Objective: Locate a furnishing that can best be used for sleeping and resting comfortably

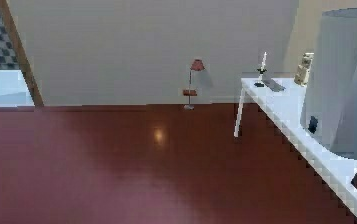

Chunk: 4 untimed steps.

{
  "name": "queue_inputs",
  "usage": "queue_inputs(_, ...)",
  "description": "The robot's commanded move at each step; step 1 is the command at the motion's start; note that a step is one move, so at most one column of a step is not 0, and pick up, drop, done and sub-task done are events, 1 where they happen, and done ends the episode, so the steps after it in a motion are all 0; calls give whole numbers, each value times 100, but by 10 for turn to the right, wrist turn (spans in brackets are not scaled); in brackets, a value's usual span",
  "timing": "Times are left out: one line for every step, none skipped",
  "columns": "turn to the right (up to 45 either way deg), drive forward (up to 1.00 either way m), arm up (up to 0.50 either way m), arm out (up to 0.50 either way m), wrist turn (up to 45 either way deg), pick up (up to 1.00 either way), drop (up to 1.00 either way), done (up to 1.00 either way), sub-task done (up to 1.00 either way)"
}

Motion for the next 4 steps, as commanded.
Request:
queue_inputs(-450,0,0,0,0,0,0,0,0)
queue_inputs(0,100,0,0,0,0,0,0,0)
queue_inputs(0,100,0,0,0,0,0,0,0)
queue_inputs(-30,0,0,0,0,0,0,0,0)
